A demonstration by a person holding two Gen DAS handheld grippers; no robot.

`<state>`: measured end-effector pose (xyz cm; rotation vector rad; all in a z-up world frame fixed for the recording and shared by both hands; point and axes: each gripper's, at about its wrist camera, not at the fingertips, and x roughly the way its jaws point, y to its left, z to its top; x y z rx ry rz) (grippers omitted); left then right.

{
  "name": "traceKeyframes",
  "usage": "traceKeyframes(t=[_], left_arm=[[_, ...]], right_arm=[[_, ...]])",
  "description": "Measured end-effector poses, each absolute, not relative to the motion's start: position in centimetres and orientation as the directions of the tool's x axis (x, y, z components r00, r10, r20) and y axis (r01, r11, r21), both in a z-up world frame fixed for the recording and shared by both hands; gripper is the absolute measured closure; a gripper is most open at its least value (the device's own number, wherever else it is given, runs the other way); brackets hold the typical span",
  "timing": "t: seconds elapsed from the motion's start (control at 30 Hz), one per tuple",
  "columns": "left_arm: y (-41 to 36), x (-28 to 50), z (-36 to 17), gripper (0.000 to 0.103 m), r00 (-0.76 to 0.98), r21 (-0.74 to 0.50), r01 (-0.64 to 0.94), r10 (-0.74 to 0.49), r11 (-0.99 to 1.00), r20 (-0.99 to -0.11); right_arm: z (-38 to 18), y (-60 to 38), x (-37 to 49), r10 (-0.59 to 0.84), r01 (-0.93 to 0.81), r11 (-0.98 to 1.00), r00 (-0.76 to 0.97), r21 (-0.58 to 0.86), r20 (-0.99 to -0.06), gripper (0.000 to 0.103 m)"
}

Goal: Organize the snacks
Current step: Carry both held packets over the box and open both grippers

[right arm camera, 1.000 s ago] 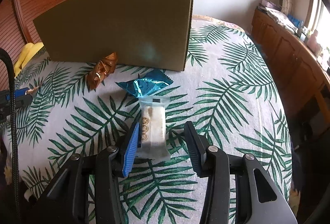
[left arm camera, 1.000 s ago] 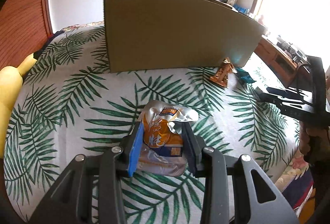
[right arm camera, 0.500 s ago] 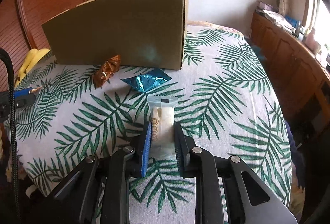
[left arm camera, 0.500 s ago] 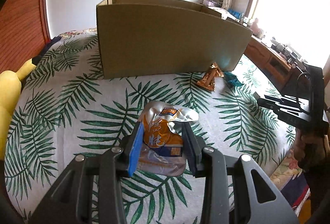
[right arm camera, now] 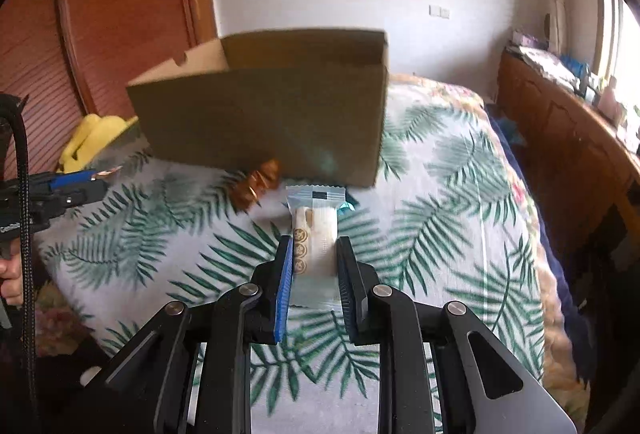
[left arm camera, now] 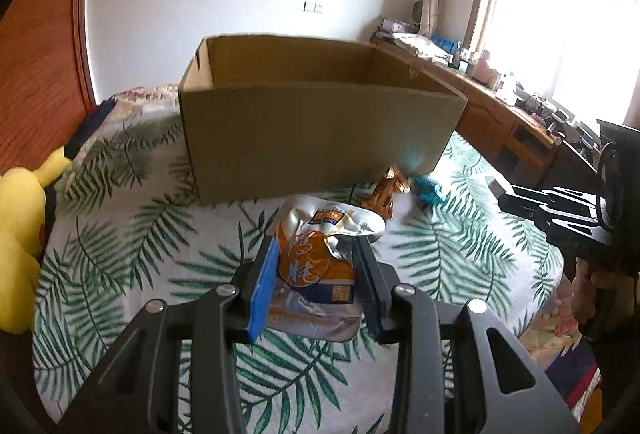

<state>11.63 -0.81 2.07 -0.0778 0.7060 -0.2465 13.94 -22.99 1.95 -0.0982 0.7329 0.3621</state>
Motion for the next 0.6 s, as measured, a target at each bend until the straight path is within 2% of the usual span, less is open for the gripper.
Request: traceKeyframes(t=[0.6], left_arm=[[-2.0, 14.4, 7.5, 0.067, 0.785, -0.067, 0.226, -0.223, 0.972, -0.579]], right_arm=[[7.0, -20.4, 16.5, 0.305, -0.399, 0.917, 0.731, -0.019, -0.611, 0.084]])
